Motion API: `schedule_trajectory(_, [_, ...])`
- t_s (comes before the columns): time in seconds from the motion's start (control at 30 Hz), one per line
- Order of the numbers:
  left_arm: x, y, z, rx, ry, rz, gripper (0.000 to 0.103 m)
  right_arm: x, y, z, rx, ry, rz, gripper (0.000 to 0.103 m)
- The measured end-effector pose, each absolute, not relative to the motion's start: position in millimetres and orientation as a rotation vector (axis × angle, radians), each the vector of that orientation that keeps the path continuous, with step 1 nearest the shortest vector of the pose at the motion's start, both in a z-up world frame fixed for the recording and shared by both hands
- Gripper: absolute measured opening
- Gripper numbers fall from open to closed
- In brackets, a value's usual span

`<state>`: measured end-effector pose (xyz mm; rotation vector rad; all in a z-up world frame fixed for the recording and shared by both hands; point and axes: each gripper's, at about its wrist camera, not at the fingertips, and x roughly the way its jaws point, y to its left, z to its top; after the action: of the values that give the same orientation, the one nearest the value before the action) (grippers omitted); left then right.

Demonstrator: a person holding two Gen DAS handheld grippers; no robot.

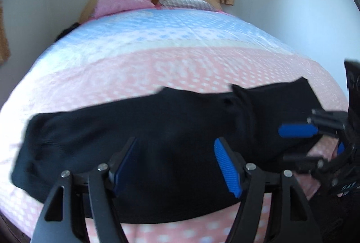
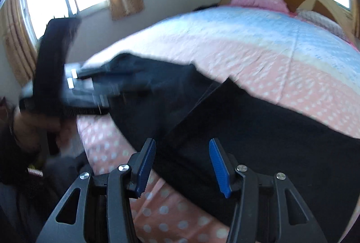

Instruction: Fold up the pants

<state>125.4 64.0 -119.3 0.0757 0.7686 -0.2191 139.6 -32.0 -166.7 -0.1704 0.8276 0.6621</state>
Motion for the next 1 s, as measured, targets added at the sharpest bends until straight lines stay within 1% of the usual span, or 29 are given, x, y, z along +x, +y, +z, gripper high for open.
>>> schedule_trajectory(0.07, [126,97,-115,0.102,0.748,-0.123,0.074,131,-27,-167,-0.229,0.780,0.649,0.052])
schedule_trajectory(0.17, [130,154,-117,0.083,0.759,0.022,0.074,122,-37,-153,-0.178,0.743,0.675,0.052])
schedule_trajectory(0.27, [126,213,-122,-0.003,0.763,0.149,0.074,113,-51,-139,-0.152,0.686,0.671,0.052])
schedule_trajectory(0.4, [119,255,-137,-0.169,0.777,0.164,0.073,106,-62,-131,-0.136,0.654,0.646,0.052])
schedule_trajectory(0.47, [119,263,-145,-0.270,0.788,0.116,0.073,104,-67,-132,-0.133,0.650,0.631,0.052])
schedule_trajectory(0.53, [122,263,-154,-0.345,0.803,0.061,0.067,99,-68,-134,-0.136,0.652,0.624,0.052])
schedule_trajectory(0.57, [123,264,-158,-0.357,0.809,0.049,0.067,99,-68,-135,-0.138,0.654,0.622,0.052])
schedule_trajectory(0.7, [124,258,-160,-0.343,0.798,0.066,0.066,99,-70,-138,-0.139,0.659,0.610,0.052])
schedule_trajectory(0.8, [127,256,-159,-0.296,0.817,0.079,0.060,100,-74,-139,-0.123,0.650,0.603,0.052])
schedule_trajectory(0.87, [123,257,-157,-0.282,0.822,0.079,0.059,100,-75,-139,-0.113,0.650,0.602,0.052])
schedule_trajectory(0.97, [126,258,-159,-0.285,0.816,0.082,0.058,100,-76,-139,-0.107,0.650,0.597,0.052])
schedule_trajectory(1.0, [126,259,-160,-0.282,0.814,0.084,0.060,101,-76,-139,-0.104,0.653,0.597,0.052])
